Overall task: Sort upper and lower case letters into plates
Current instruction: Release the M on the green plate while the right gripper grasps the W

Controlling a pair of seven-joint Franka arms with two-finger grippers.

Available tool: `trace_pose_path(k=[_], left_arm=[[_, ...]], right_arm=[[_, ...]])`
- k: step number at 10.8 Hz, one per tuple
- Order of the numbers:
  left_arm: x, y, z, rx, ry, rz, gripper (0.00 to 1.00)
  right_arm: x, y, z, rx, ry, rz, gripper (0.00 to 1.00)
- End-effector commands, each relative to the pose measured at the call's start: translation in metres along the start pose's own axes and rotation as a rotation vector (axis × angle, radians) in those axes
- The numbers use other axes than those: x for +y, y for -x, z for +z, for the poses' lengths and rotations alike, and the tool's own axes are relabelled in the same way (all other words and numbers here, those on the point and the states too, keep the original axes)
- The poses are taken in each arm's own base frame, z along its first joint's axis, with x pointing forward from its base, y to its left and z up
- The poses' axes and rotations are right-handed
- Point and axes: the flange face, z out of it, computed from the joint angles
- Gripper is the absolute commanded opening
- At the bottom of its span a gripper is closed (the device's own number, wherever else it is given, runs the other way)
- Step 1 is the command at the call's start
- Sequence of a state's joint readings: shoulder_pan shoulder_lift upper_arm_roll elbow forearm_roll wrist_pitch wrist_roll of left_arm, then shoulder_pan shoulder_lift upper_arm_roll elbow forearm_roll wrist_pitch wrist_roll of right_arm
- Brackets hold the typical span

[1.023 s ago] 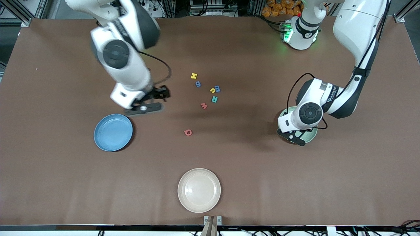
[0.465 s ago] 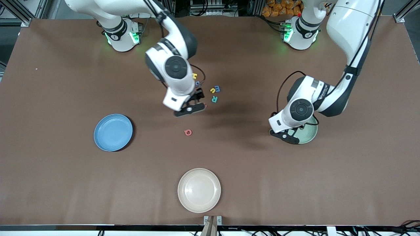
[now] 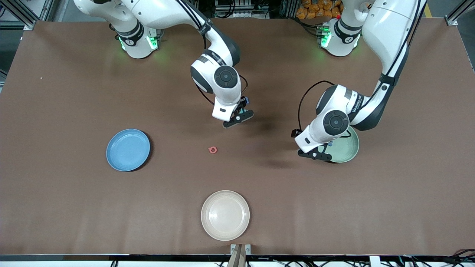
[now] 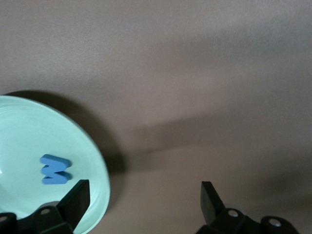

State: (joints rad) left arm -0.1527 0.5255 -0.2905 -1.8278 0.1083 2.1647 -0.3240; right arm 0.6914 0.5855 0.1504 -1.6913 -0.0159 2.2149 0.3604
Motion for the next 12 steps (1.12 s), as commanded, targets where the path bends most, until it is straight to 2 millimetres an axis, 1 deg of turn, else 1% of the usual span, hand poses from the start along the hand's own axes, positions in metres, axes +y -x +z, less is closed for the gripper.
trace_pose_path(k=[1,3,6,7,10,11,12], left_arm=[[0.008,-0.008,0.008,-0.005,0.028,-0.084,1.0],[0.007,-0.007,0.008,-0.004,0.021,-0.096,1.0],[0.006,-0.008,0.009,-0.004,0.019,-0.097,1.0],[0.006,-0.008,0.009,-0.004,0.019,-0.097,1.0],[0.006,-0.008,0.009,-0.004,0.019,-0.097,1.0],[0.006,-0.008,0.009,-0.004,0.019,-0.097,1.0],[0.006,-0.008,0.008,-0.001,0.018,-0.082,1.0]], right_arm=[[-0.002,0.011,0.022,0.047,0.01,-0.056,0.67],[-0.003,0.014,0.043,0.037,0.039,-0.079,0.67],[-0.011,0.016,0.063,0.044,0.038,-0.095,0.64],[-0.015,0.017,0.066,0.051,0.05,-0.111,0.63],[-0.015,0.017,0.079,0.06,0.079,-0.116,0.61],[-0.014,0.017,0.08,0.061,0.085,-0.12,0.6],[-0.014,0.017,0.081,0.06,0.087,-0.121,0.57]])
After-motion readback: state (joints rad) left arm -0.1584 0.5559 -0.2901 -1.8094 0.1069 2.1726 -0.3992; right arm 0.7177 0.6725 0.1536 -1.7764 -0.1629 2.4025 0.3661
